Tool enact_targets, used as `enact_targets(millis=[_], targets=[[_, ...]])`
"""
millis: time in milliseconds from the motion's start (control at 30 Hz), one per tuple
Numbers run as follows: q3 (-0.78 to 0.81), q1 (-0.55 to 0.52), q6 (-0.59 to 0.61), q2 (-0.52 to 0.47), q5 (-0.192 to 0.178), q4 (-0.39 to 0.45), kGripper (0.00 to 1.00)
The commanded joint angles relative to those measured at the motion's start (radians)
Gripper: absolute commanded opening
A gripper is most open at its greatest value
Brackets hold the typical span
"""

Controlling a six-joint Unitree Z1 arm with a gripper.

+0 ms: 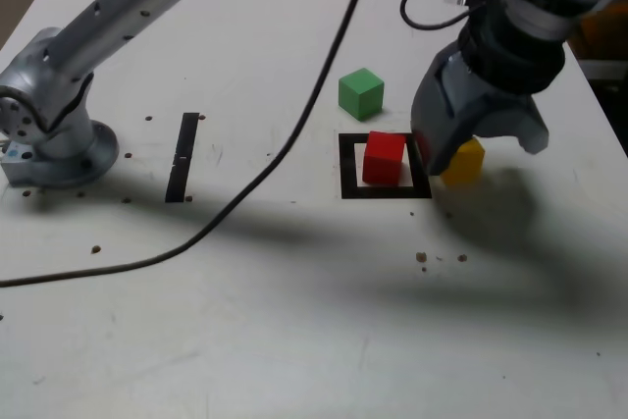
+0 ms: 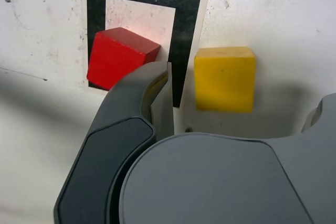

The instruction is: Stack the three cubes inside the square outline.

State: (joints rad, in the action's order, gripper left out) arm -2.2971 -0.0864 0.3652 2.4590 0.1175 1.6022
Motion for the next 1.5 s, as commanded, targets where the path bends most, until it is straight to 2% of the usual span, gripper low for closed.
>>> enact_targets(millis=[0, 300, 467, 633, 800, 1067, 1233, 1467], targets=[[-0.010, 0.006, 0.000, 0.007, 0.001, 0.013, 0.97], [-0.031, 0.025, -0.012, 0.052, 0.017, 0.013, 0.94], [-0.038, 0.033, -0.015, 0.059, 0.022, 0.015, 0.85], [-0.043, 0.041, -0.015, 0.060, 0.022, 0.015, 0.70], [-0.049, 0.046, -0.015, 0.062, 0.033, 0.021, 0.44], [-0.050, 0.047, -0.022, 0.063, 0.061, 0.034, 0.32], [-0.043, 0.043, -0.043, 0.039, 0.055, 0.037, 0.23], [-0.029, 0.006, -0.110, -0.060, 0.013, 0.038, 0.22]])
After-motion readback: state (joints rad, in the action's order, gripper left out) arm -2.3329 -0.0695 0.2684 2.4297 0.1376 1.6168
